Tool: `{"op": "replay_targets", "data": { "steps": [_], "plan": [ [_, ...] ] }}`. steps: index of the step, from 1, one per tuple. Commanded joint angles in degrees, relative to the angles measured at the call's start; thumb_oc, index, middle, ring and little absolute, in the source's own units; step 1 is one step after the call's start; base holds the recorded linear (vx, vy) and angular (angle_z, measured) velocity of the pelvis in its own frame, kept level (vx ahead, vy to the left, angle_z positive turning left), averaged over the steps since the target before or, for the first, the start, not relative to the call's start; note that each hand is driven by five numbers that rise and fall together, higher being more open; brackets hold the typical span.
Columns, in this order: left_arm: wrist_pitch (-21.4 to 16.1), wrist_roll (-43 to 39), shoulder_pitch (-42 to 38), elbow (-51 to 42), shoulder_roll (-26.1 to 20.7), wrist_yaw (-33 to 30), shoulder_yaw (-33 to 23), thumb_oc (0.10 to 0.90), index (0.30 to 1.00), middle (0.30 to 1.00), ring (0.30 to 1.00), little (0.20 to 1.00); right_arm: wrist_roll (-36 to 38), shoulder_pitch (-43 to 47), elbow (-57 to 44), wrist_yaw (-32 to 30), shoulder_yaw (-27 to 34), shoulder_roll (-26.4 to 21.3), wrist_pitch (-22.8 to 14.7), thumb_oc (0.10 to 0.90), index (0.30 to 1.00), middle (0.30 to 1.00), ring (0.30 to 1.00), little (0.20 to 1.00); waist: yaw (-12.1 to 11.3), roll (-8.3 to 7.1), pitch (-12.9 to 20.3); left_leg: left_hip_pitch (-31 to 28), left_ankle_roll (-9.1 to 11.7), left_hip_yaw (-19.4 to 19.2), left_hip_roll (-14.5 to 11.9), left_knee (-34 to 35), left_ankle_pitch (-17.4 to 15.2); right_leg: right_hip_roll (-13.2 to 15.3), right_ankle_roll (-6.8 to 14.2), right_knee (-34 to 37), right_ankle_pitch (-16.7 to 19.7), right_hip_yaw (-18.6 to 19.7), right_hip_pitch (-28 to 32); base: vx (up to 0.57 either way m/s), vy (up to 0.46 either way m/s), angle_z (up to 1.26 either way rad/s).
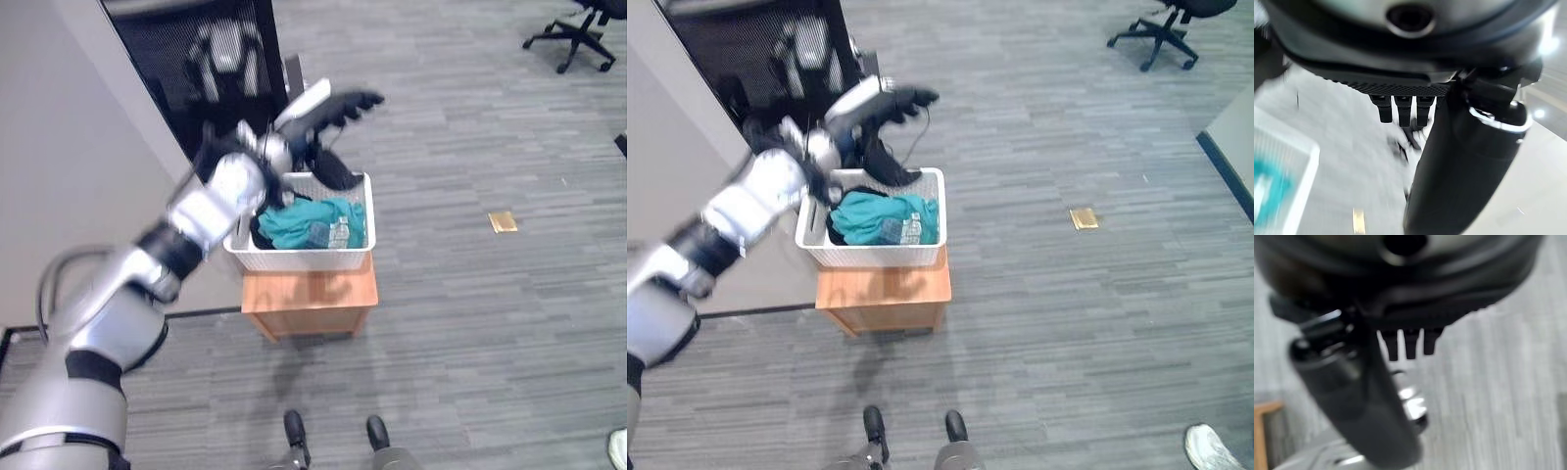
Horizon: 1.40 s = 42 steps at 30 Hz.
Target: Pick up bed clothes into laundry basket.
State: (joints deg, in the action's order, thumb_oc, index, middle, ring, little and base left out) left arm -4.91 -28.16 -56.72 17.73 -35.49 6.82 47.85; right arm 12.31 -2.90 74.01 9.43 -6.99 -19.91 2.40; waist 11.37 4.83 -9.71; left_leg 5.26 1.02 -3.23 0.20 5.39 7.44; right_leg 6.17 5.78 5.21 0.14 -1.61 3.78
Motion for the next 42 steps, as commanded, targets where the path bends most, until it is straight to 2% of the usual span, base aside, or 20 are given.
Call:
{"op": "replay_targets", "data": {
  "steps": [1, 3, 6, 7, 8, 11, 12, 14, 16, 17, 18, 19, 21, 23, 25, 28, 39, 40, 41, 42],
  "plan": [
    [-3.47, -5.49, 0.28, -6.69, -6.13, 4.07, -6.33, 0.8, 0.9, 0.9, 0.9, 0.9, 0.15, -3.7, 2.3, -0.96, 2.51, -3.83, 0.05, 0.8, 0.9, 0.9, 0.9, 0.9, -3.89, -1.08, 3.49, -3.73, 3.22, 0.27, -1.57, -0.39, -4.79, 0.2, 2.55, -0.21, -1.78, -2.41, 0.66, -0.01, -0.052, 0.24],
    [-2.36, -9.7, 10.18, -9.88, -6.15, 6.24, -10.37, 0.8, 0.9, 0.9, 0.9, 0.9, -0.57, -4.07, 1.96, -1.19, 2.44, -3.22, -0.28, 0.8, 0.9, 0.9, 0.9, 0.9, -5.13, -1.79, 4.48, -4.1, 3.18, 1.2, -1.55, -0.39, -4.76, 0.08, 2.21, -0.21, -2.04, -3.02, 1.49, -0.02, -0.055, 0.17],
    [-0.65, -10.84, 19.11, -12.56, -8.6, 9.54, -11.68, 0.8, 0.9, 0.9, 0.9, 0.9, -1.6, -3.69, 1.62, -0.84, 1.92, -2.86, -0.42, 0.8, 0.9, 0.9, 0.9, 0.9, -6.31, -2.51, 5.55, -4.59, 2.99, 2.11, -1.58, -0.39, -4.81, -0.22, 1.9, -0.21, -2.29, -3.31, 2.14, -0.01, -0.024, 0.32],
    [-0.11, -11.5, 23.87, -11.01, -7.62, 9.39, -13.54, 0.8, 0.9, 0.9, 0.9, 0.9, -1.9, -3.75, 1.66, -0.75, 1.34, -2.33, -0.52, 0.8, 0.9, 0.9, 0.9, 0.9, -6.69, -2.72, 5.95, -4.79, 2.88, 2.24, -1.63, -0.39, -4.89, -0.28, 1.79, -0.21, -2.49, -3.4, 2.4, 0.0, -0.019, 0.21],
    [0.86, -10.25, 32.0, -7.32, -4.59, 9.59, -16.36, 0.8, 0.9, 0.9, 0.9, 0.9, -2.48, -2.7, 1.23, -1.06, 0.47, -1.69, -0.68, 0.8, 0.9, 0.9, 0.9, 0.9, -7.45, -3.18, 6.31, -5.05, 2.71, 2.55, -1.71, -0.39, -4.92, -0.36, 1.43, -0.21, -2.58, -3.27, 2.69, 0.0, -0.011, 0.1],
    [1.21, -8.08, 35.9, -4.93, -3.56, 9.73, -17.32, 0.8, 0.9, 0.9, 0.9, 0.9, -2.77, -2.04, 1.13, -0.87, -0.08, -1.49, -0.59, 0.8, 0.9, 0.9, 0.9, 0.9, -7.76, -3.41, 6.6, -5.25, 2.63, 2.59, -1.75, -0.39, -5.07, -0.4, 1.26, -0.21, -2.74, -3.35, 2.95, 0.0, -0.002, 0.05],
    [1.26, -7.07, 38.73, -2.82, -2.13, 9.63, -18.45, 0.8, 0.9, 0.9, 0.9, 0.9, -3.13, -1.81, 1.17, -0.76, -0.38, -1.25, -0.71, 0.8, 0.9, 0.9, 0.9, 0.9, -8.01, -3.54, 6.77, -5.41, 2.55, 2.63, -1.79, -0.39, -5.16, -0.42, 1.18, -0.21, -2.77, -3.37, 3.09, 0.03, -0.011, 0.1],
    [2.13, 3.13, 47.16, 14.28, 6.03, 7.73, -22.94, 0.8, 0.9, 0.9, 0.9, 0.9, -4.15, -1.11, 1.93, -0.16, -1.47, -0.39, -0.73, 0.8, 0.9, 0.9, 0.9, 0.9, -8.77, -4.11, 7.21, -6.25, 2.21, 2.6, -1.86, -0.39, -5.66, -0.52, 0.88, -0.21, -3.12, -3.16, 3.64, 0.04, -0.008, 0.05],
    [2.49, 6.43, 49.18, 24.44, 11.42, 5.71, -25.7, 0.8, 0.9, 0.9, 0.9, 0.9, -4.19, -1.1, 2.67, -0.14, -1.51, -0.23, -0.52, 0.8, 0.9, 0.9, 0.9, 0.9, -9.01, -4.28, 7.8, -6.1, 2.04, 2.79, -1.92, -0.39, -5.64, -0.59, 0.72, -0.21, -3.09, -3.1, 3.5, 0.04, 0.003, -0.1],
    [2.51, 10.27, 49.71, 31.69, 14.77, 4.97, -26.94, 0.8, 0.9, 0.9, 0.9, 0.9, -4.41, -1.08, 3.32, -0.26, -1.67, 0.11, -0.63, 0.8, 0.9, 0.9, 0.9, 0.9, -9.1, -4.31, 7.96, -6.21, 1.94, 2.94, -1.9, -0.39, -5.76, -0.56, 0.69, -0.21, -3.17, -3.09, 3.62, 0.05, 0.002, 0.0],
    [2.12, 15.88, 49.67, 43.07, 18.82, 2.05, -29.77, 0.8, 0.9, 0.9, 0.9, 0.9, -4.38, -0.94, 4.82, -0.52, -1.98, 0.95, -0.48, 0.8, 0.9, 0.9, 0.9, 0.9, -9.32, -4.56, 8.22, -6.3, 1.78, 3.06, -1.85, -0.39, -5.91, -0.6, 0.53, -0.21, -3.31, -3.08, 3.74, 0.03, 0.001, -0.01],
    [2.01, 15.92, 49.58, 43.23, 18.91, 2.01, -29.79, 0.8, 0.9, 0.9, 0.9, 0.9, -4.37, -0.9, 4.84, -0.52, -1.99, 0.92, -0.49, 0.8, 0.9, 0.9, 0.9, 0.9, -9.29, -4.53, 8.17, -6.32, 1.78, 3.07, -1.84, -0.39, -5.92, -0.6, 0.53, -0.21, -3.33, -3.09, 3.77, 0.0, 0.0, 0.0],
    [3.05, 16.2, 50.27, 52.28, 21.67, -0.93, -35.29, 0.8, 0.9, 0.9, 0.9, 0.9, -4.47, -0.77, 6.54, -1.12, -2.23, 2.03, -0.27, 0.8, 0.9, 0.9, 0.9, 0.9, -9.93, -4.99, 8.5, -6.47, 1.69, 3.43, -1.81, -0.39, -6.04, -0.56, 0.31, -0.21, -3.56, -3.35, 4.02, 0.02, -0.003, 0.02],
    [3.11, 20.04, 50.32, 55.53, 22.51, -1.85, -36.03, 0.8, 0.9, 0.9, 0.9, 0.9, -5.27, -0.54, 7.4, -1.77, -2.88, 2.6, -0.05, 0.8, 0.9, 0.9, 0.9, 0.9, -10.19, -5.32, 8.81, -6.73, 1.67, 3.47, -1.85, -0.39, -6.22, -0.52, 0.24, -0.21, -3.72, -3.64, 4.32, 0.05, -0.009, 0.16],
    [2.93, 23.24, 51.38, 57.61, 22.51, -4.86, -37.23, 0.8, 0.9, 0.9, 0.9, 0.9, -6.23, -0.39, 7.09, -2.61, -3.75, 3.18, -0.19, 0.8, 0.9, 0.9, 0.9, 0.9, -10.73, -5.6, 9.0, -6.88, 1.63, 3.6, -1.76, -0.39, -6.4, -0.42, 0.3, -0.21, -3.86, -3.8, 4.54, 0.04, 0.003, 0.15],
    [3.03, 16.59, 54.35, 59.65, 22.94, -4.51, -43.25, 0.8, 0.9, 0.9, 0.9, 0.9, -5.53, -0.11, 6.18, -2.73, -3.95, 3.69, -0.41, 0.8, 0.9, 0.9, 0.9, 0.9, -11.84, -5.98, 9.25, -6.99, 1.63, 3.84, -1.68, -0.39, -6.61, -0.19, 0.41, -0.21, -4.1, -4.09, 4.85, 0.05, 0.001, -0.08],
    [0.45, 10.44, 54.67, 54.54, 20.71, -6.37, -45.31, 0.8, 0.9, 0.9, 0.9, 0.9, -7.06, 3.87, 0.84, -3.05, -7.62, 2.4, -2.05, 0.8, 0.9, 0.9, 0.9, 0.9, -14.28, -7.48, 7.16, -7.06, 1.2, 3.62, -1.63, -1.06, -7.12, 0.63, 1.22, -0.21, -3.73, -4.11, 4.86, 0.0, 0.008, -0.02],
    [0.16, 10.0, 54.71, 54.0, 20.44, -6.33, -45.3, 0.8, 0.9, 0.9, 0.9, 0.9, -7.68, 4.19, 0.08, -3.02, -8.26, 2.1, -2.23, 0.8, 0.9, 0.9, 0.9, 0.9, -14.77, -7.75, 6.7, -6.46, 1.1, 3.59, -1.43, -1.8, -7.33, 0.95, 1.41, -0.21, -3.55, -4.28, 4.87, 0.03, 0.027, -0.11],
    [0.1, 12.18, 52.87, 53.74, 20.86, -6.39, -42.28, 0.8, 0.9, 0.9, 0.9, 0.9, -7.38, 10.72, 4.14, -4.73, -7.98, 1.47, -1.58, 0.8, 0.9, 0.9, 0.9, 0.9, -19.19, -8.02, 6.39, -4.65, 0.59, 7.41, -0.09, -3.36, -7.76, 2.12, 1.79, -0.21, -3.49, -7.97, 6.04, 0.03, 0.027, -0.1],
    [0.11, 12.17, 52.88, 53.73, 20.83, -6.4, -42.25, 0.8, 0.9, 0.9, 0.9, 0.9, -7.38, 10.69, 4.15, -4.74, -7.96, 1.51, -1.6, 0.8, 0.9, 0.9, 0.9, 0.9, -19.03, -8.07, 6.39, -4.59, 0.59, 7.59, -0.03, -3.46, -7.8, 2.15, 1.8, -0.21, -3.54, -8.16, 6.11, 0.07, 0.088, 0.47]
  ]
}}
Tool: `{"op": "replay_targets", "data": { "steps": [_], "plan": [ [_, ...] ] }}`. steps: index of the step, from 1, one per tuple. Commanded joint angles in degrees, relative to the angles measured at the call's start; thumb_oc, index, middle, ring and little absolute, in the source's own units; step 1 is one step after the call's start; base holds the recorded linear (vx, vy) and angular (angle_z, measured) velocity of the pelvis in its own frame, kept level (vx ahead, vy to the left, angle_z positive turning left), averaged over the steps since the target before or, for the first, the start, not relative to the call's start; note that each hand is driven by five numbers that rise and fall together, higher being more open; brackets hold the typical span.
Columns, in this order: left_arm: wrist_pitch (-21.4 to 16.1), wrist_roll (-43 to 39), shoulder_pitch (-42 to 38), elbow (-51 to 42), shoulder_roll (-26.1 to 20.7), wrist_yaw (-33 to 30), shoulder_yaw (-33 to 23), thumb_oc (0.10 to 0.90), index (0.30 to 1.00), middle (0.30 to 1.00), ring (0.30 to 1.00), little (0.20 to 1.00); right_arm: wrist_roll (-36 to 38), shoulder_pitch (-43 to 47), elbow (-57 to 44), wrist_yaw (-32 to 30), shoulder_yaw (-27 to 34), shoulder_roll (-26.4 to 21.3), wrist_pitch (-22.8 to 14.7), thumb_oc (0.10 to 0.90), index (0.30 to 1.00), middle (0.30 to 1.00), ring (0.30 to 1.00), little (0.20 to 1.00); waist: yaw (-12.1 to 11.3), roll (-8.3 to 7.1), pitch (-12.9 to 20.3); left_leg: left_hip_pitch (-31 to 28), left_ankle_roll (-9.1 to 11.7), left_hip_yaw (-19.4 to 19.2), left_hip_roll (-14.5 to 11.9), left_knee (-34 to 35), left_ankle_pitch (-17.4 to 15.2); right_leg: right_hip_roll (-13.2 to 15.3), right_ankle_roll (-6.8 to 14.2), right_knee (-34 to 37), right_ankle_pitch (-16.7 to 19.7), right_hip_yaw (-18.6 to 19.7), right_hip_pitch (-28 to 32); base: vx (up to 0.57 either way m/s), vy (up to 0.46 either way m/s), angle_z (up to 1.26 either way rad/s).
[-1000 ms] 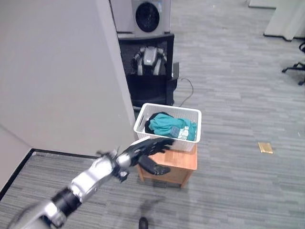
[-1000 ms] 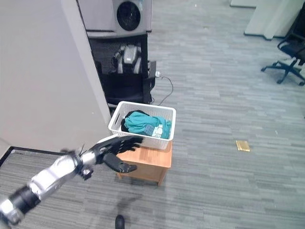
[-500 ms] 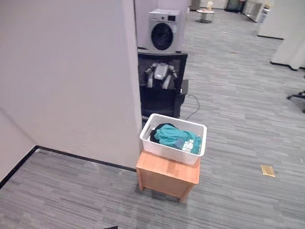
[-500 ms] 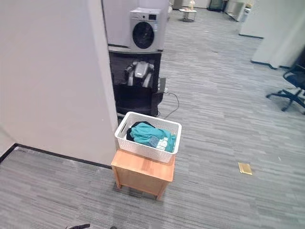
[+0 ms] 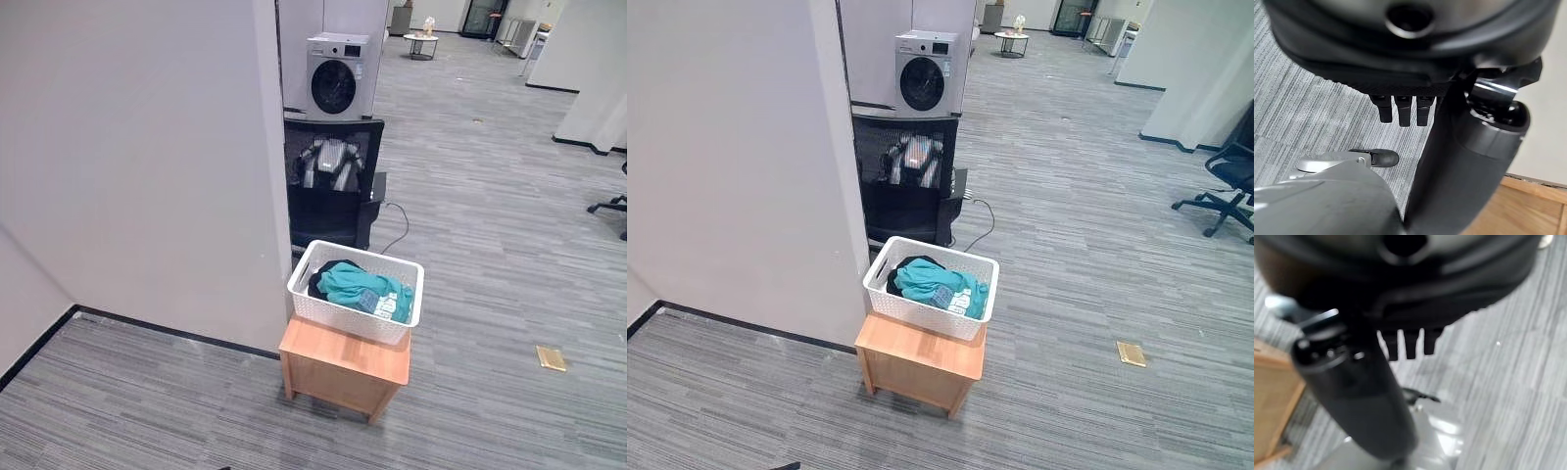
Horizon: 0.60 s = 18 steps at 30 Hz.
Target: Pick up bed clothes into laundry basket.
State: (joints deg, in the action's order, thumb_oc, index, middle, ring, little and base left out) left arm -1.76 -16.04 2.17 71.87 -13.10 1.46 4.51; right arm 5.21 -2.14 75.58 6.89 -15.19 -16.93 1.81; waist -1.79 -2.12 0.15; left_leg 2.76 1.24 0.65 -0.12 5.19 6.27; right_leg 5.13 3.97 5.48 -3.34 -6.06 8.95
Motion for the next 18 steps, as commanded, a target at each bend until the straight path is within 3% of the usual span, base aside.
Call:
{"op": "replay_targets", "data": {
  "steps": [1, 3, 4, 7, 8, 9, 11, 13, 14, 15, 16, 17, 18],
  "plan": [
    [-2.89, -0.34, -6.2, -0.59, -2.11, -1.79, 1.1, 0.8, 0.9, 0.9, 0.9, 0.9, -1.23, 10.07, -3.3, -2.19, -2.39, 1.41, -0.73, 0.8, 0.9, 0.9, 0.9, 0.9, -6.3, -1.3, -3.22, -1.19, -0.1, 5.6, 1.45, -3.5, -6.68, 4.22, 3.84, -2.19, -0.06, -5.92, 0.99, 0.07, 0.129, 0.94],
    [-3.13, -0.79, -5.46, -0.23, -2.28, -1.87, 0.11, 0.8, 0.9, 0.9, 0.9, 0.9, -0.99, 10.08, -4.3, -2.36, -2.28, 1.39, -1.38, 0.8, 0.9, 0.9, 0.9, 0.9, -7.24, -1.46, -3.37, -0.72, -1.16, 7.39, 2.46, -5.04, -7.59, 5.57, 3.84, -10.84, -0.77, -5.79, -1.73, 0.1, 0.142, 1.19],
    [-3.02, -0.42, -5.16, 0.02, -2.37, -1.74, 0.06, 0.8, 0.9, 0.9, 0.9, 0.9, -1.05, 10.18, -4.46, -2.34, -2.51, 1.35, -1.43, 0.8, 0.9, 0.9, 0.9, 0.9, -7.42, -1.36, -3.88, -0.74, -1.62, 8.41, 2.87, -5.62, -7.9, 6.12, 3.6, -15.68, 0.74, -5.6, -4.21, 0.11, 0.12, 0.69],
    [-2.91, 0.17, -4.18, 1.47, -2.56, -1.78, -0.4, 0.8, 0.9, 0.9, 0.9, 0.9, -1.89, 9.34, -4.45, -1.98, -3.3, 1.31, -1.37, 0.8, 0.9, 0.9, 0.9, 0.9, -7.64, -0.21, -5.98, -2.05, -4.17, 13.13, 5.13, -7.87, -8.77, 8.81, 2.48, -34.48, 10.43, -1.98, -11.35, 0.16, 0.164, 0.74],
    [-2.97, -0.11, -3.8, 1.85, -2.59, -1.77, -0.7, 0.8, 0.9, 0.9, 0.9, 0.9, -2.14, 9.16, -4.88, -2.04, -3.48, 1.09, -1.61, 0.8, 0.9, 0.9, 0.9, 0.9, -6.72, 0.76, -7.39, -2.71, -4.58, 15.37, 5.18, -8.58, -8.72, 7.35, 1.88, -40.62, 11.92, 1.82, -15.41, 0.11, 0.125, 1.45],
    [-2.97, -0.08, -3.86, 2.07, -2.7, -1.77, -0.39, 0.8, 0.9, 0.9, 0.9, 0.9, -1.87, 8.95, -4.49, -2.27, -3.19, 0.81, -1.97, 0.8, 0.9, 0.9, 0.9, 0.9, -5.57, 1.65, -8.19, -2.87, -4.51, 17.5, 4.8, -9.01, -8.63, 4.06, 1.34, -44.9, 10.24, 5.67, -19.26, 0.11, 0.029, 1.63],
    [-2.88, 1.04, -3.55, 2.86, -2.91, -1.23, 0.0, 0.8, 0.9, 0.9, 0.9, 0.9, -1.6, 7.85, -3.72, -2.38, -2.81, 0.4, -2.07, 0.8, 0.9, 0.9, 0.9, 0.9, -4.07, 2.33, -8.78, -4.58, -3.77, 22.13, 4.77, -9.45, -9.4, 0.67, 0.2, -43.87, 6.92, 10.87, -23.06, 0.2, -0.085, 1.45],
    [-3.08, 1.01, -3.4, 3.83, -3.23, -1.11, -0.6, 0.8, 0.9, 0.9, 0.9, 0.9, -0.95, 5.69, -2.69, -2.26, -1.72, -0.12, -1.98, 0.8, 0.9, 0.9, 0.9, 0.9, -2.46, 2.38, -9.22, -6.52, -2.45, 26.79, 4.86, -9.58, -10.23, -0.21, 0.01, -36.85, 5.09, 15.32, -24.08, 0.23, -0.139, 1.72],
    [-3.09, 1.0, -3.41, 3.84, -3.23, -1.11, -0.6, 0.8, 0.9, 0.9, 0.9, 0.9, -0.95, 5.69, -2.69, -2.26, -1.72, -0.13, -1.98, 0.8, 0.9, 0.9, 0.9, 0.9, -2.32, 2.47, -9.17, -6.45, -2.43, 26.95, 4.79, -9.51, -10.09, -0.19, 0.04, -36.5, 5.33, 15.14, -23.96, 0.32, -0.266, 1.65],
    [-3.58, 1.01, -3.67, 4.74, -3.49, -0.63, -0.02, 0.8, 0.9, 0.9, 0.9, 0.9, 0.89, 2.81, -1.73, -2.13, -0.13, -0.64, -2.24, 0.8, 0.9, 0.9, 0.9, 0.9, 1.28, 1.62, -9.1, -7.8, -1.37, 33.13, 6.09, -9.02, -10.29, -5.41, 2.36, -24.06, 3.06, 27.44, -21.49, 0.21, -0.178, 1.07],
    [-3.59, 1.01, -3.67, 4.75, -3.5, -0.63, -0.01, 0.8, 0.9, 0.9, 0.9, 0.9, 0.9, 2.8, -1.73, -2.12, -0.13, -0.63, -2.24, 0.8, 0.9, 0.9, 0.9, 0.9, 1.41, 1.61, -9.1, -7.76, -1.36, 33.27, 6.15, -8.97, -10.09, -5.22, 2.46, -23.57, 3.36, 27.35, -21.3, 0.33, -0.343, 1.86],
    [-4.21, 1.48, -5.05, 4.8, -3.91, -0.93, 0.91, 0.8, 0.9, 0.9, 0.9, 0.9, 2.63, -0.18, -0.92, -1.71, 2.14, -1.19, -2.36, 0.8, 0.9, 0.9, 0.9, 0.9, 4.8, 1.15, -8.99, -6.47, -0.11, 35.62, 6.69, -10.23, -10.0, -6.67, 4.37, -17.23, 1.8, 37.43, -18.01, 0.17, -0.223, 2.52],
    [-4.37, 1.6, -5.94, 4.31, -4.02, -1.3, 1.35, 0.8, 0.9, 0.9, 0.9, 0.9, 2.94, -0.9, 0.13, -1.89, 3.04, -1.04, -2.23, 0.8, 0.9, 0.9, 0.9, 0.9, 5.65, 0.65, -8.79, -6.67, 0.34, 33.12, 5.84, -9.83, -10.8, -6.32, 3.87, -15.26, 1.77, 34.71, -16.59, 0.23, -0.311, 2.86]
  ]
}}
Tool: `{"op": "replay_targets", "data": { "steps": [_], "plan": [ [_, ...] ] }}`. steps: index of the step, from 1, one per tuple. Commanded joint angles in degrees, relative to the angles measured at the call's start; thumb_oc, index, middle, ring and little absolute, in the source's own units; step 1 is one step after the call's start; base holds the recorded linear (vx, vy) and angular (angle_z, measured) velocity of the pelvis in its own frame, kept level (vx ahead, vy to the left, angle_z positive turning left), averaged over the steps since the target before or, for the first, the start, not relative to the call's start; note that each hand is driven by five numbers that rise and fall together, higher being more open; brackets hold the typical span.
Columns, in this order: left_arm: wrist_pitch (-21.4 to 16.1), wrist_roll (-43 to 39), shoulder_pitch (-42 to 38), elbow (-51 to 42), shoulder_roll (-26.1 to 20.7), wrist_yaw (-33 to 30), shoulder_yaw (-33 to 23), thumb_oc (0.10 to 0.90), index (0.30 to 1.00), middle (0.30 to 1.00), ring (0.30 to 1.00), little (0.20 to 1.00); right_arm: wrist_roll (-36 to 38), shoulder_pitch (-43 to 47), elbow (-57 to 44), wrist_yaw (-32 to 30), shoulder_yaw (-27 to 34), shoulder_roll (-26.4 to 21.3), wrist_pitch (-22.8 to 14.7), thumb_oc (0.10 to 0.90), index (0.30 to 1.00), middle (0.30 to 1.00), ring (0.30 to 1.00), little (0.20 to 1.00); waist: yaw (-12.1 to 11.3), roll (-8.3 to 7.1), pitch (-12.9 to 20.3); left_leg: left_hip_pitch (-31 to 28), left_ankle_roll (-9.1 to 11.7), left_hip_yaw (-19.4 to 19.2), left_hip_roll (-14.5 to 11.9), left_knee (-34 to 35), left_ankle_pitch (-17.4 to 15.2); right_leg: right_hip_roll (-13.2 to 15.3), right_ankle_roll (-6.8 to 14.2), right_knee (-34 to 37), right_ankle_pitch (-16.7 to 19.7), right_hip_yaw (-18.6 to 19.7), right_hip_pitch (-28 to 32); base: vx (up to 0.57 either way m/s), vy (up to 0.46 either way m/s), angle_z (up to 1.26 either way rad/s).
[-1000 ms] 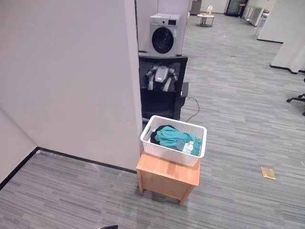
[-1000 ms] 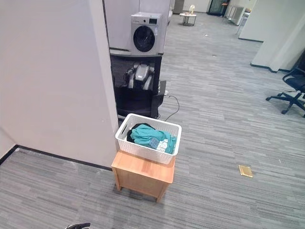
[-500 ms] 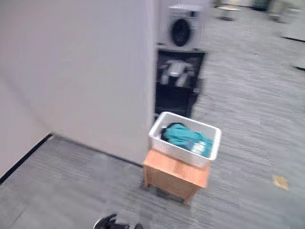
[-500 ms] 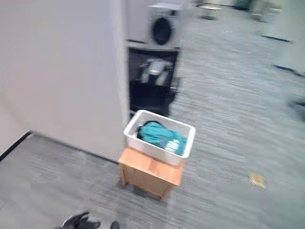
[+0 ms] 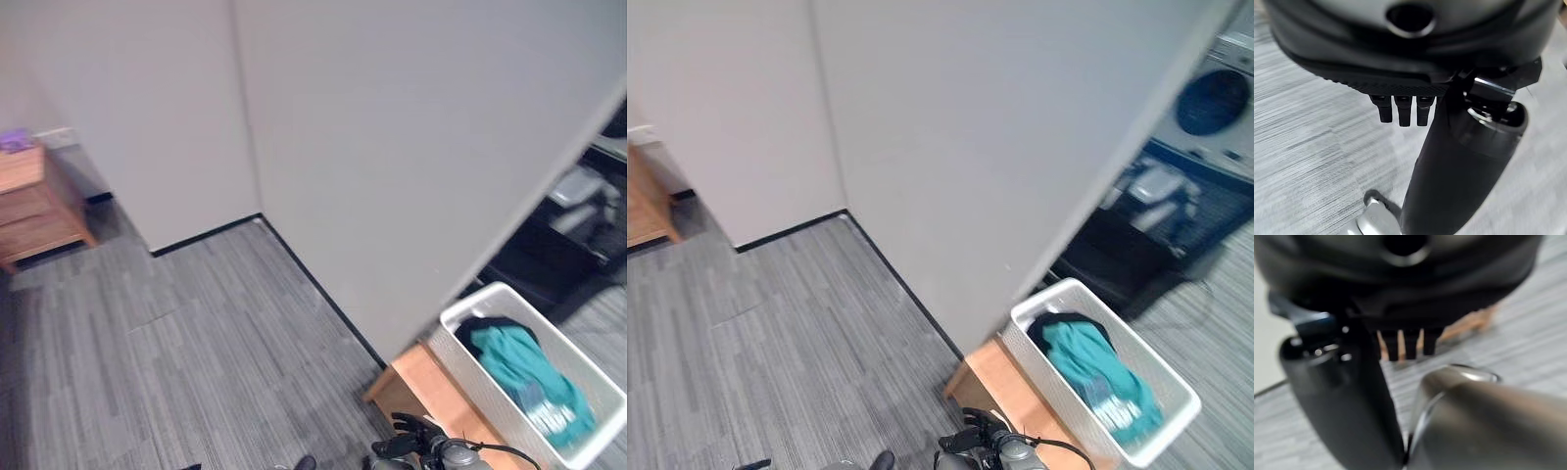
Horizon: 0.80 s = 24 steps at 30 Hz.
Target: Pick up bed clothes into laundry basket.
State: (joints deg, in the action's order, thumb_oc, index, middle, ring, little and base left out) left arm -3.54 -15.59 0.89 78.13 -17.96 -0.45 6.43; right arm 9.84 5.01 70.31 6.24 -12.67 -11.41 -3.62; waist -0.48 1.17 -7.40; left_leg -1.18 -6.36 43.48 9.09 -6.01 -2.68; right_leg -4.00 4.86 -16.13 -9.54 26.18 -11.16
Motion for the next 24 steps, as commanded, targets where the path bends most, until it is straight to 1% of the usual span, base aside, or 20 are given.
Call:
{"op": "replay_targets", "data": {
  "steps": [1, 2, 3, 4, 5, 6, 8, 9, 10, 11, 12, 13, 14, 16, 17, 18, 20, 22, 23, 24],
  "plan": [
    [-2.69, 0.53, -5.54, -2.49, 1.23, 0.64, -0.6, 0.8, 0.9, 0.9, 0.9, 0.9, -1.16, -8.99, 6.88, -1.78, 2.07, -6.5, 3.24, 0.8, 0.9, 0.9, 0.9, 0.9, 4.37, -2.86, -1.14, -2.78, 9.01, -9.56, -3.77, 0.96, -2.05, 4.18, 2.76, 6.55, 8.31, 0.45, 4.95, 0.12, -0.237, 3.54],
    [-2.58, 0.1, -5.61, -2.69, 1.56, 0.73, -0.57, 0.8, 0.9, 0.9, 0.9, 0.9, -1.05, -9.13, 7.45, -1.76, 2.53, -6.0, 3.19, 0.8, 0.9, 0.9, 0.9, 0.9, 4.9, -3.12, -0.91, -2.4, 9.68, -9.67, -4.72, 1.23, -1.46, 4.84, 2.01, 6.22, 8.0, -1.65, 5.68, 0.08, -0.29, 3.53],
    [-2.47, -0.51, -5.29, -2.66, 1.76, 0.93, -0.71, 0.8, 0.9, 0.9, 0.9, 0.9, -0.68, -9.82, 7.65, -1.75, 2.6, -5.82, 3.14, 0.8, 0.9, 0.9, 0.9, 0.9, 5.69, -3.52, -0.62, -1.63, 10.17, -10.98, -6.04, 1.71, -0.77, 4.23, 0.93, 7.0, 7.24, -2.96, 6.77, 0.06, -0.331, 3.06],
    [-2.65, -2.17, -4.62, -2.53, 1.85, 0.77, -1.87, 0.8, 0.9, 0.9, 0.9, 0.9, -1.3, -9.9, 7.43, -1.55, 2.4, -6.11, 2.99, 0.8, 0.9, 0.9, 0.9, 0.9, 5.44, -4.06, -0.8, -0.43, 10.74, -12.83, -7.73, 0.48, -0.32, 4.18, 0.47, 7.33, 6.59, -4.43, 7.67, 0.03, -0.328, 1.66],
    [-2.59, -3.56, -4.27, -2.86, 2.01, 0.58, -2.88, 0.8, 0.9, 0.9, 0.9, 0.9, -1.26, -10.12, 6.98, -1.82, 2.29, -6.44, 2.67, 0.8, 0.9, 0.9, 0.9, 0.9, 5.12, -4.81, -1.06, 1.47, 10.92, -13.46, -8.01, -1.52, 0.39, 4.34, 0.29, 7.79, 6.96, -4.91, 7.93, -0.01, -0.32, 1.17],
    [-2.75, -4.73, -3.9, -3.0, 2.08, 0.5, -3.45, 0.8, 0.9, 0.9, 0.9, 0.9, -0.8, -10.08, 6.18, -1.87, 1.99, -6.76, 2.37, 0.8, 0.9, 0.9, 0.9, 0.9, 5.11, -5.41, -1.41, 3.1, 10.36, -15.66, -8.36, -2.96, 0.64, 4.07, -0.19, 8.08, 6.91, -5.34, 8.27, -0.07, -0.309, 1.26],
    [-2.85, -6.28, -2.96, -3.01, 2.02, -0.01, -5.38, 0.8, 0.9, 0.9, 0.9, 0.9, 1.27, -10.06, 4.04, -1.97, 2.28, -7.25, 1.54, 0.8, 0.9, 0.9, 0.9, 0.9, 4.84, -6.69, -2.05, 5.45, 9.55, -22.45, -9.2, -5.48, 0.36, 3.61, -0.71, 8.46, 6.85, -6.81, 8.43, -0.09, -0.25, 1.04],
    [-2.85, -6.28, -2.96, -3.01, 2.02, -0.01, -5.38, 0.8, 0.9, 0.9, 0.9, 0.9, 1.27, -10.06, 4.04, -1.97, 2.28, -7.25, 1.54, 0.8, 0.9, 0.9, 0.9, 0.9, 4.86, -6.69, -2.0, 5.5, 9.56, -22.44, -9.19, -5.46, 0.38, 3.62, -0.71, 8.47, 6.86, -6.82, 8.38, -0.2, -0.254, 0.94],
    [-2.32, -5.17, -2.85, -2.14, 2.41, -0.35, -5.61, 0.8, 0.9, 0.9, 0.9, 0.9, 3.67, -10.46, 3.13, -1.91, 3.49, -7.29, 1.06, 0.8, 0.9, 0.9, 0.9, 0.9, 7.05, -7.48, -1.7, 4.96, 7.65, -38.05, -11.8, -8.94, -2.05, 4.39, -1.22, 9.49, 7.09, -11.82, 8.01, -0.22, -0.234, 0.66],
    [-2.2, -4.45, -2.66, -1.93, 2.69, -0.5, -5.83, 0.8, 0.9, 0.9, 0.9, 0.9, 4.31, -11.34, 3.02, -2.09, 4.36, -6.9, 0.97, 0.8, 0.9, 0.9, 0.9, 0.9, 7.88, -7.82, -1.66, 4.13, 7.47, -43.63, -13.18, -11.71, -3.01, 4.98, -1.59, 10.0, 7.24, -14.6, 8.01, -0.29, -0.326, 1.75],
    [-2.27, -4.07, -2.4, -1.61, 2.72, -1.28, -6.36, 0.8, 0.9, 0.9, 0.9, 0.9, 5.47, -12.4, 3.3, -2.2, 5.87, -6.14, 0.69, 0.8, 0.9, 0.9, 0.9, 0.9, 9.89, -7.8, -0.83, 1.68, 7.09, -52.63, -16.64, -13.67, -2.64, 6.02, -2.16, 10.7, 7.51, -20.01, 7.59, -0.18, -0.156, 2.08],
    [-2.18, -3.82, -2.44, -1.94, 2.86, -1.06, -6.28, 0.8, 0.9, 0.9, 0.9, 0.9, 5.84, -12.91, 3.2, -2.55, 6.65, -5.71, 0.55, 0.8, 0.9, 0.9, 0.9, 0.9, 10.27, -7.68, -0.47, 1.43, 7.81, -53.64, -16.69, -14.2, -2.65, 6.67, -2.39, 11.16, 7.45, -22.08, 7.51, -0.14, -0.144, 3.02],
    [-2.09, -4.42, -3.04, -1.35, 2.69, -1.28, -7.11, 0.8, 0.9, 0.9, 0.9, 0.9, 6.4, -13.84, 3.49, -2.53, 7.23, -4.97, 0.52, 0.8, 0.9, 0.9, 0.9, 0.9, 11.78, -7.28, -0.08, -0.02, 8.32, -58.23, -19.16, -15.15, -1.66, 7.28, -2.92, 11.53, 7.4, -26.44, 7.6, -0.12, -0.061, 2.61],
    [-1.91, -5.37, -4.09, -1.48, 2.84, -1.29, -6.79, 0.8, 0.9, 0.9, 0.9, 0.9, 6.35, -14.66, 4.42, -2.76, 7.87, -4.3, 0.82, 0.8, 0.9, 0.9, 0.9, 0.9, 12.96, -6.13, 0.68, -2.51, 9.45, -62.97, -20.55, -13.98, -1.33, 7.88, -3.6, 12.41, 6.72, -32.75, 7.97, -0.16, -0.051, 2.2],
    [-1.85, -5.06, -4.62, -1.36, 2.88, -1.07, -6.34, 0.8, 0.9, 0.9, 0.9, 0.9, 6.28, -14.64, 5.05, -2.93, 8.01, -4.18, 1.0, 0.8, 0.9, 0.9, 0.9, 0.9, 13.36, -5.66, 0.98, -2.89, 9.99, -63.4, -20.03, -12.94, -1.75, 7.97, -3.64, 12.75, 6.47, -35.4, 8.25, -0.1, 0.011, 1.87],
    [-1.72, -4.45, -4.96, -1.29, 2.94, -0.76, -5.44, 0.8, 0.9, 0.9, 0.9, 0.9, 5.81, -14.97, 5.49, -2.77, 7.71, -3.74, 1.21, 0.8, 0.9, 0.9, 0.9, 0.9, 13.51, -4.85, 1.31, -3.82, 10.84, -64.94, -19.85, -11.38, -3.51, 7.76, -3.07, 12.89, 5.53, -37.86, 9.02, -0.07, 0.065, 2.0],
    [-1.57, -3.74, -5.33, -1.75, 3.24, -0.46, -4.38, 0.8, 0.9, 0.9, 0.9, 0.9, 5.38, -14.68, 5.25, -2.95, 6.97, -3.63, 1.3, 0.8, 0.9, 0.9, 0.9, 0.9, 13.78, -4.27, 1.63, -3.93, 10.43, -65.56, -18.19, -5.61, -5.09, 8.15, -2.38, 12.73, 5.65, -40.76, 8.82, -0.11, 0.119, 1.85],
    [-1.94, -3.89, -5.22, -3.26, 3.06, -0.64, -3.08, 0.8, 0.9, 0.9, 0.9, 0.9, 3.6, -12.88, 2.91, -3.3, 4.84, -4.37, 1.06, 0.8, 0.9, 0.9, 0.9, 0.9, 12.5, -4.55, 0.92, -3.28, 9.3, -61.45, -15.63, -1.68, -6.92, 8.68, -1.5, 10.62, 6.33, -40.5, 7.03, -0.14, 0.132, 1.86],
    [-1.92, -3.89, -5.21, -3.29, 3.07, -0.66, -3.08, 0.8, 0.9, 0.9, 0.9, 0.9, 3.58, -12.88, 2.89, -3.31, 4.86, -4.38, 1.09, 0.8, 0.9, 0.9, 0.9, 0.9, 12.54, -4.56, 0.93, -3.3, 9.19, -61.42, -15.53, -1.57, -6.93, 8.78, -1.42, 10.45, 6.25, -40.51, 6.94, -0.17, 0.147, 1.02],
    [-1.82, -2.55, -5.48, -3.96, 2.57, -0.54, -1.97, 0.8, 0.9, 0.9, 0.9, 0.9, 1.96, -10.99, 0.6, -3.21, 3.32, -4.9, 1.02, 0.8, 0.9, 0.9, 0.9, 0.9, 11.51, -4.78, -0.43, -3.37, 7.91, -60.05, -14.81, 0.73, -7.07, 10.12, -0.46, 3.14, 6.06, -40.9, 3.95, -0.27, 0.074, 0.79]
  ]
}}
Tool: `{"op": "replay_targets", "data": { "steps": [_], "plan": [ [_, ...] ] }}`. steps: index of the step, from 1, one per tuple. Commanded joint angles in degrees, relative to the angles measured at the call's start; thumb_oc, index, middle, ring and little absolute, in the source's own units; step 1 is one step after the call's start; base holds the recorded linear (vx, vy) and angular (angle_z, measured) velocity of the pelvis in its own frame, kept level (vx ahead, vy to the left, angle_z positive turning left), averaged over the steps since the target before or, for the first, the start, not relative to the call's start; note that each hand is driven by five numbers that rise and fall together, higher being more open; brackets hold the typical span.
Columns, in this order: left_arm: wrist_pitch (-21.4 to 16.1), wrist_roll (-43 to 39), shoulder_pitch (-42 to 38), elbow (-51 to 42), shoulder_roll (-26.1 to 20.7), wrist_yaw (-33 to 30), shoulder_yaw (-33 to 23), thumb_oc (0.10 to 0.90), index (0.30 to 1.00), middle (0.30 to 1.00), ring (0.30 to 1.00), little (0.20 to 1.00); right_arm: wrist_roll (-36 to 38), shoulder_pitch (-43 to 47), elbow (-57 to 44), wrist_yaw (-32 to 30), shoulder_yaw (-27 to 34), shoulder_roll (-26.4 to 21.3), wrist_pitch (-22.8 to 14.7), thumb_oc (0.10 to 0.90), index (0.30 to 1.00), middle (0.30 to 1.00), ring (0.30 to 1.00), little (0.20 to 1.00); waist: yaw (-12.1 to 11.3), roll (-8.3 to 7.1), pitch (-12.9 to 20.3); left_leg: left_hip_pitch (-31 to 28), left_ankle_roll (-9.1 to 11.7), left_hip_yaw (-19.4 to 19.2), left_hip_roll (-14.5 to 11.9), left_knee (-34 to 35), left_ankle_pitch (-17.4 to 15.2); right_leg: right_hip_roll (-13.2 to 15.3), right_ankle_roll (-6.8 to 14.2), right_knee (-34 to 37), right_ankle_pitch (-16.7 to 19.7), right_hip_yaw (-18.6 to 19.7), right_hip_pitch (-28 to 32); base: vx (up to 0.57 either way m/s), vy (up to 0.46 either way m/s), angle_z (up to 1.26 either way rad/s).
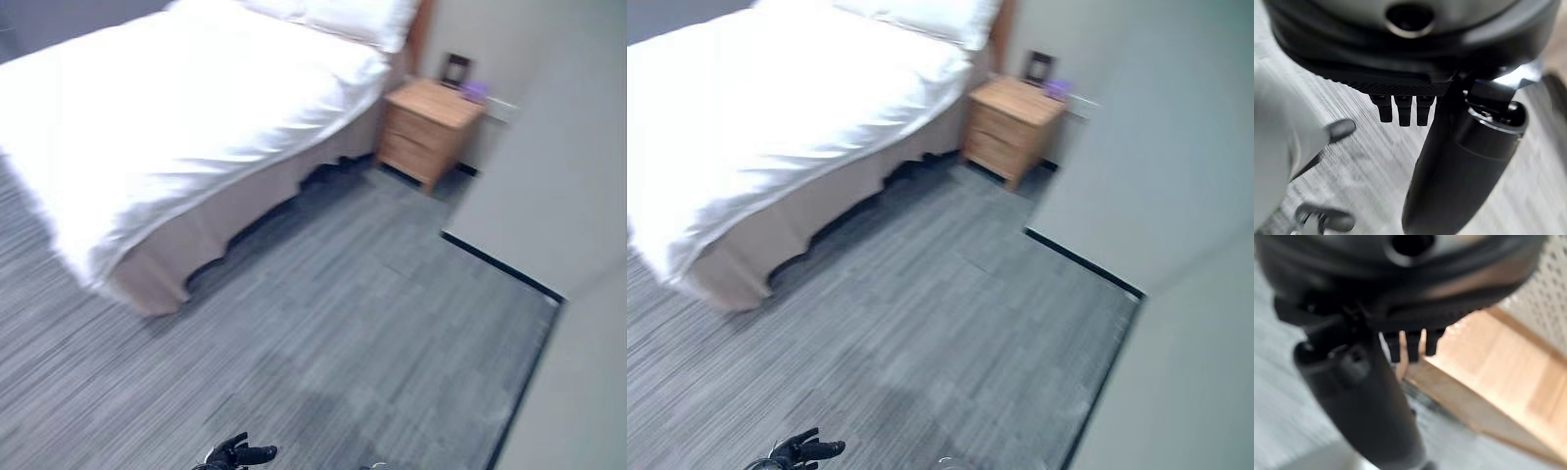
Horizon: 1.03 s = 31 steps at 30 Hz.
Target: Pick up bed clothes into laundry basket.
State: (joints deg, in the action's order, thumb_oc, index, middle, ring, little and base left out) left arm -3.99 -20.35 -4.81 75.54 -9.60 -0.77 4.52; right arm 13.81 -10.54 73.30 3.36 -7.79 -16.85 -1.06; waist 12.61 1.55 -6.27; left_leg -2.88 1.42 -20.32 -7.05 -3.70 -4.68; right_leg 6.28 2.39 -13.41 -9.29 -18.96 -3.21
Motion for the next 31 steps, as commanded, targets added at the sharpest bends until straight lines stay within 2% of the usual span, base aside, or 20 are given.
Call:
{"op": "replay_targets", "data": {
  "steps": [1, 2, 4, 6, 8, 10, 12, 13, 15, 16, 18, 19, 22, 24, 25, 27, 31],
  "plan": [
    [-1.45, 3.45, -0.35, -1.66, -6.46, -0.26, 0.85, 0.8, 0.9, 0.9, 0.9, 0.9, -3.11, 5.33, -3.78, -0.36, -2.76, 0.62, -1.66, 0.8, 0.9, 0.9, 0.9, 0.9, -1.56, -5.74, -2.26, 0.06, -0.42, 5.49, 1.92, -1.5, -3.25, 0.19, 2.89, -1.59, 6.97, 7.07, -6.08, -0.34, 0.053, 0.66],
    [-1.57, 4.75, -0.99, -1.54, -7.03, -0.41, 1.96, 0.8, 0.9, 0.9, 0.9, 0.9, -4.23, 6.17, -4.81, -0.32, -4.24, 0.62, -1.81, 0.8, 0.9, 0.9, 0.9, 0.9, -1.0, -5.99, -2.58, 0.98, -0.55, 7.68, 2.42, -1.15, -2.65, -1.06, 4.54, -2.65, 7.74, 12.54, -6.99, -0.27, -0.021, 1.08],
    [-1.45, 5.96, -1.09, -0.79, -7.61, -0.8, 2.39, 0.8, 0.9, 0.9, 0.9, 0.9, -6.24, 7.37, -5.68, -0.44, -6.62, 0.44, -1.63, 0.8, 0.9, 0.9, 0.9, 0.9, -1.65, -5.7, -2.47, 2.41, -0.51, 12.4, 3.15, -0.44, -1.37, -1.82, 5.16, -1.72, 7.75, 19.97, -5.81, -0.09, -0.032, 1.65],
    [-1.48, 5.69, -0.46, -0.25, -7.72, -1.18, 1.77, 0.8, 0.9, 0.9, 0.9, 0.9, -6.54, 8.04, -6.2, -0.86, -7.07, 0.33, -1.85, 0.8, 0.9, 0.9, 0.9, 0.9, -3.08, -5.43, -2.16, 2.61, -0.39, 14.78, 3.16, 0.26, -0.64, -0.66, 4.51, -0.1, 7.38, 21.71, -3.73, 0.01, -0.071, 1.45],
    [-1.33, 6.65, 0.19, 0.62, -7.63, -0.86, 2.03, 0.8, 0.9, 0.9, 0.9, 0.9, -6.58, 9.37, -5.49, -1.06, -7.79, 0.09, -1.91, 0.8, 0.9, 0.9, 0.9, 0.9, -4.56, -5.86, -1.45, 2.32, -0.33, 17.71, 3.5, 1.24, 0.12, -1.4, 4.26, 3.74, 5.88, 24.03, -0.62, 0.02, -0.099, 0.81],
    [-1.22, 6.25, 0.66, 0.97, -7.31, -0.94, 1.46, 0.8, 0.9, 0.9, 0.9, 0.9, -6.59, 11.49, -5.84, -0.97, -9.0, 0.58, -2.02, 0.8, 0.9, 0.9, 0.9, 0.9, -6.53, -6.14, -0.39, 2.91, 0.08, 18.73, 3.64, 1.21, 0.71, -1.05, 3.73, 6.69, 5.04, 22.54, 1.39, -0.01, -0.142, 0.74],
    [-1.54, 5.04, 1.37, 0.82, -6.96, -0.8, 0.87, 0.8, 0.9, 0.9, 0.9, 0.9, -7.03, 13.78, -6.98, -0.49, -11.49, 0.57, -2.66, 0.8, 0.9, 0.9, 0.9, 0.9, -8.4, -6.56, -0.13, 2.81, 0.92, 20.11, 2.98, 1.35, 1.77, -1.99, 3.24, 9.46, 5.68, 21.88, 3.06, -0.03, -0.262, 0.32],
    [-1.97, 3.28, 2.13, -0.47, -6.3, -0.48, 0.42, 0.8, 0.9, 0.9, 0.9, 0.9, -7.88, 14.28, -8.81, 0.15, -13.48, 0.23, -3.26, 0.8, 0.9, 0.9, 0.9, 0.9, -9.87, -7.17, -0.4, 3.61, 1.77, 22.17, 2.59, -0.45, 2.1, -2.62, 2.28, 11.59, 5.7, 20.7, 4.79, -0.01, -0.226, 0.11],
    [-2.41, 2.36, 2.3, -1.13, -6.07, -0.82, 0.14, 0.8, 0.9, 0.9, 0.9, 0.9, -7.58, 14.39, -9.68, -0.02, -13.79, 0.07, -3.76, 0.8, 0.9, 0.9, 0.9, 0.9, -10.51, -7.55, -1.08, 4.55, 2.1, 23.38, 2.59, -2.39, 2.12, -2.82, 1.73, 11.97, 5.83, 20.16, 5.28, -0.04, -0.192, 0.47],
    [-2.77, 1.4, 2.15, -1.61, -5.73, -1.21, -0.02, 0.8, 0.9, 0.9, 0.9, 0.9, -7.1, 14.38, -10.07, -0.22, -13.6, -0.09, -3.98, 0.8, 0.9, 0.9, 0.9, 0.9, -10.71, -7.82, -1.91, 5.96, 2.23, 23.85, 2.98, -4.83, 2.18, -2.76, 1.34, 12.02, 5.93, 18.98, 5.53, -0.1, -0.194, 0.91],
    [-2.84, 0.34, 2.14, -1.97, -5.13, -1.89, -0.45, 0.8, 0.9, 0.9, 0.9, 0.9, -7.3, 14.12, -9.33, -0.41, -13.43, 0.03, -3.92, 0.8, 0.9, 0.9, 0.9, 0.9, -10.72, -8.2, -2.71, 6.63, 2.21, 20.93, 3.45, -7.65, 1.58, -2.19, 1.09, 11.95, 6.19, 16.27, 5.7, -0.11, -0.115, 0.88],
    [-2.6, 2.07, 2.69, -1.7, -4.65, -1.95, -0.01, 0.8, 0.9, 0.9, 0.9, 0.9, -8.44, 13.2, -7.92, -0.31, -13.44, 0.22, -3.68, 0.8, 0.9, 0.9, 0.9, 0.9, -10.18, -8.0, -2.23, 5.46, 1.82, 17.03, 3.39, -6.59, 0.55, -1.99, 0.91, 12.97, 6.55, 14.71, 5.76, -0.08, -0.046, 0.79],
    [-2.52, 3.52, 3.15, -1.84, -4.22, -1.57, 0.98, 0.8, 0.9, 0.9, 0.9, 0.9, -8.48, 12.34, -6.63, -0.38, -12.85, 0.42, -3.62, 0.8, 0.9, 0.9, 0.9, 0.9, -9.91, -7.51, -1.62, 4.81, 1.53, 15.56, 3.46, -4.08, 0.78, -2.44, 1.14, 14.32, 7.05, 13.76, 5.91, -0.03, -0.004, 0.59],
    [-2.43, 4.89, 3.46, -1.75, -3.88, -1.17, 2.16, 0.8, 0.9, 0.9, 0.9, 0.9, -9.91, 11.36, -2.59, -0.59, -12.5, 1.06, -2.94, 0.8, 0.9, 0.9, 0.9, 0.9, -9.67, -6.52, -0.5, 3.5, 0.95, 17.22, 4.93, 0.69, 1.58, -2.74, 1.57, 15.61, 7.9, 13.4, 5.84, 0.02, 0.057, 0.21],
    [-2.43, 4.89, 3.46, -1.75, -3.88, -1.17, 2.16, 0.8, 0.9, 0.9, 0.9, 0.9, -9.91, 11.37, -2.57, -0.59, -12.5, 1.07, -2.96, 0.8, 0.9, 0.9, 0.9, 0.9, -9.65, -6.53, -0.51, 3.42, 0.94, 17.24, 4.95, 0.82, 1.65, -2.73, 1.57, 15.63, 7.91, 13.38, 5.88, 0.04, 0.077, 0.15],
    [-2.47, 6.9, 3.27, -2.05, -3.35, -0.69, 4.3, 0.8, 0.9, 0.9, 0.9, 0.9, -12.68, 10.63, 1.16, -1.02, -12.29, 2.1, -1.64, 0.8, 0.9, 0.9, 0.9, 0.9, -9.41, -5.54, 0.76, 1.16, 0.5, 16.97, 5.67, 5.15, 2.79, -2.49, 2.08, 16.0, 8.1, 12.81, 6.33, 0.08, 0.087, 0.01],
    [-2.74, 7.23, 2.75, -3.28, -2.95, -1.08, 5.75, 0.8, 0.9, 0.9, 0.9, 0.9, -13.84, 10.81, 1.99, -1.96, -12.83, 3.06, -1.25, 0.8, 0.9, 0.9, 0.9, 0.9, -9.48, -5.23, 1.06, -0.08, 0.34, 17.41, 6.08, 7.07, 3.55, -2.27, 2.14, 15.75, 7.89, 12.61, 6.78, 0.04, 0.053, 0.02]
  ]
}}
